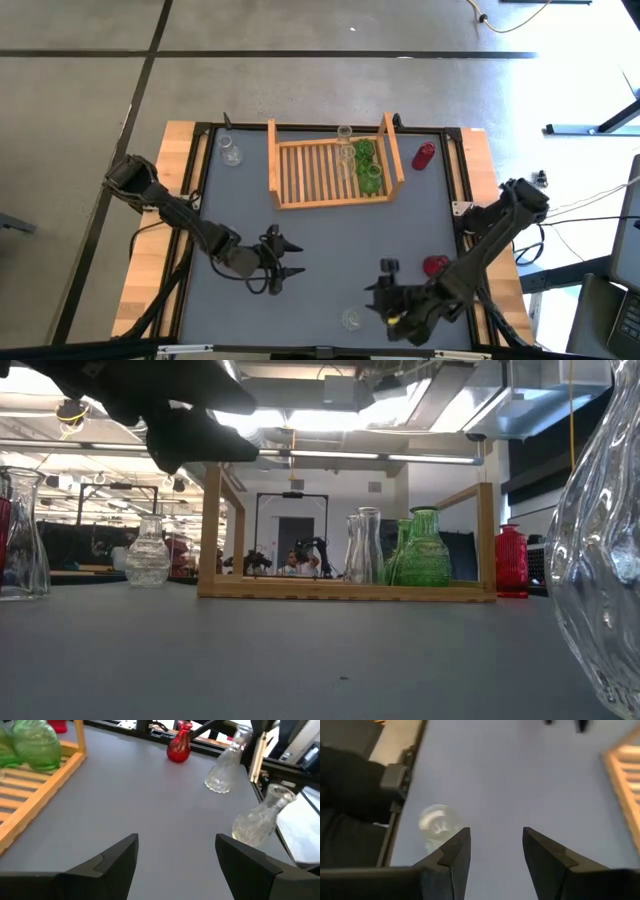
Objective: Sort vases onto shelf
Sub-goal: Put the transparent vase on the shelf aligned with the other transparent vase
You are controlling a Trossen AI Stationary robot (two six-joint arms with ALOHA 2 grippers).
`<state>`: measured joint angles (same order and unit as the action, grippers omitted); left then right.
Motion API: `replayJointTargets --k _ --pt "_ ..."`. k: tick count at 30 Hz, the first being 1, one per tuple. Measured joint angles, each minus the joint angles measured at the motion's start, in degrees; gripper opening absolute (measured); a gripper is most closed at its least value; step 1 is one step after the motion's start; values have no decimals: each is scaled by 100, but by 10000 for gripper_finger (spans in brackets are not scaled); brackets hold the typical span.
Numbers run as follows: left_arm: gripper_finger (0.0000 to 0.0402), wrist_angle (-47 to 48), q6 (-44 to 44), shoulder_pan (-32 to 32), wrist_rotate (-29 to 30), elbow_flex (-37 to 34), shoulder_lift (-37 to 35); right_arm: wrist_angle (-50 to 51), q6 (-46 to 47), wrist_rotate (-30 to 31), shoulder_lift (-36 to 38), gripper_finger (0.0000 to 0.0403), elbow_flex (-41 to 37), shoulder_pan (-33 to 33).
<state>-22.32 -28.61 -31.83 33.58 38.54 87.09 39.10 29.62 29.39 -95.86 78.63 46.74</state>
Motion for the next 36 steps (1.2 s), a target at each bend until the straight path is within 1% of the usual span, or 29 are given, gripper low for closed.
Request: replayJointTargets --k 4,7,13,17,20,26,29,32,36 --pt "259 -176 246 -93 -5 0 -3 -634 -527 -491 -353 167 0 -34" --pt "259 -174 340 -101 -6 0 -3 -936 -744 -905 -512 167 0 -38" --pt "259 -178 352 -98 -11 0 -3 -1448 -919 -948 -639 167 0 -37" --pt "259 -177 363 -99 -19 0 -3 -1661 -822 -954 -724 172 4 -111" --pt "259 -173 363 -99 -19 0 -3 -1712 -684 -1138 -820 195 2 -202" --pt "259 -129 370 -99 -24 0 -3 -1613 -588 -1316 -840 284 0 -341" --pt "259 -129 372 -99 -26 0 -3 -1508 -587 -1316 -840 318 0 -369" --pt "259 -127 370 -99 -26 0 -3 -1334 -400 -1363 -880 340 2 -369" --pt "259 -123 370 -100 -29 0 -3 -1313 -284 -1549 -964 353 0 -365"
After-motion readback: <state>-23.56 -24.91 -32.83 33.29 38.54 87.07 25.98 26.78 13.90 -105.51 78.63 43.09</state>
